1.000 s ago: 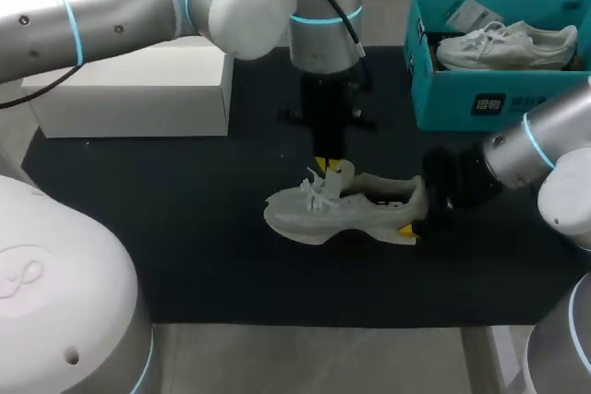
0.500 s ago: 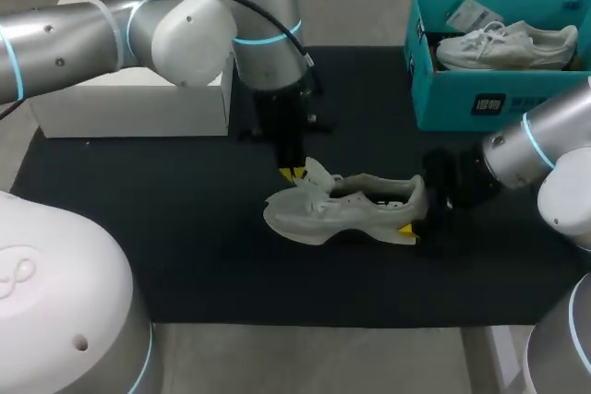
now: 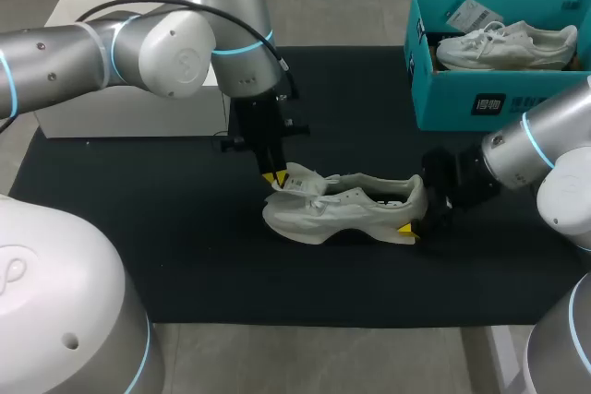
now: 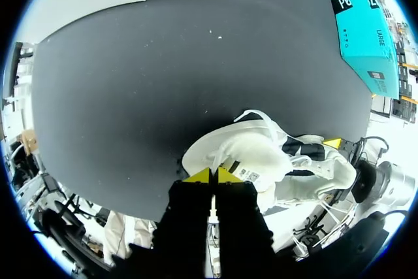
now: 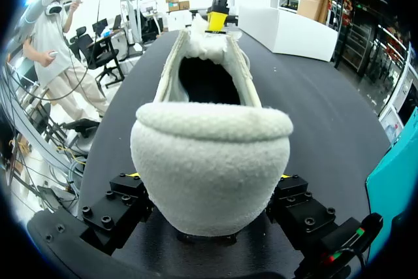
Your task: Take the shoe out of the shoebox, open the shoe tongue, remove and reinsert the insole, then place the shoe into the shoebox
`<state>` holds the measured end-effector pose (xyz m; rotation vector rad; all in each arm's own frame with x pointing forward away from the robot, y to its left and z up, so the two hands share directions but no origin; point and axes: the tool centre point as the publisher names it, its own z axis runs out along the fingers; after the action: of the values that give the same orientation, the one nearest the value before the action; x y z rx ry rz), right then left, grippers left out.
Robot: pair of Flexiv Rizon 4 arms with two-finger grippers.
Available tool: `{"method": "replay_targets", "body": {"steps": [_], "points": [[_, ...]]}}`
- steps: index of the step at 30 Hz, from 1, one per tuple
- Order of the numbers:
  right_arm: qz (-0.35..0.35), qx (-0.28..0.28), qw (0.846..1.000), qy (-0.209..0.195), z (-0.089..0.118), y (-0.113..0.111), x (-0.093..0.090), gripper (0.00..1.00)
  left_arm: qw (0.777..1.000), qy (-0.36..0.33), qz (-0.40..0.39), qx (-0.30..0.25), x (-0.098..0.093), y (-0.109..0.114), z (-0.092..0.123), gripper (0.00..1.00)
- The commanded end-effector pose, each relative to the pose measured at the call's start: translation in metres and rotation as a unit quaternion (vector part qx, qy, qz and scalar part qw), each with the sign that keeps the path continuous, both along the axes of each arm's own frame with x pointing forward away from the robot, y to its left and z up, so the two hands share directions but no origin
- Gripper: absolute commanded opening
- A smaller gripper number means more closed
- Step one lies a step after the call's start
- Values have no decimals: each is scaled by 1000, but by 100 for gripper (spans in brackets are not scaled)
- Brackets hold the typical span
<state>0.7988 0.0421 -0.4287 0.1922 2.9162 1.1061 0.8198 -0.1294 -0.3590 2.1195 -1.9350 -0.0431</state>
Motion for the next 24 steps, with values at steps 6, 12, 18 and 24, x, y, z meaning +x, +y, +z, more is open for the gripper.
{"method": "replay_targets", "body": {"steps": [6, 12, 18, 24], "points": [[-1, -1, 1000, -1, -2, 1, 0, 0, 993, -22, -108, -37, -10, -5, 20, 100], [-1, -1, 1000, -1, -2, 1, 0, 0, 948, -56, -309, -44, -8, -13, 34, 100], [-1, -1, 1000, -1, -2, 1, 0, 0, 758, -185, -626, 4, -23, -19, 46, 100], [-1, -1, 1000, -1, -2, 1, 0, 0, 642, -277, -714, -5, -12, -24, 68, 100]]}}
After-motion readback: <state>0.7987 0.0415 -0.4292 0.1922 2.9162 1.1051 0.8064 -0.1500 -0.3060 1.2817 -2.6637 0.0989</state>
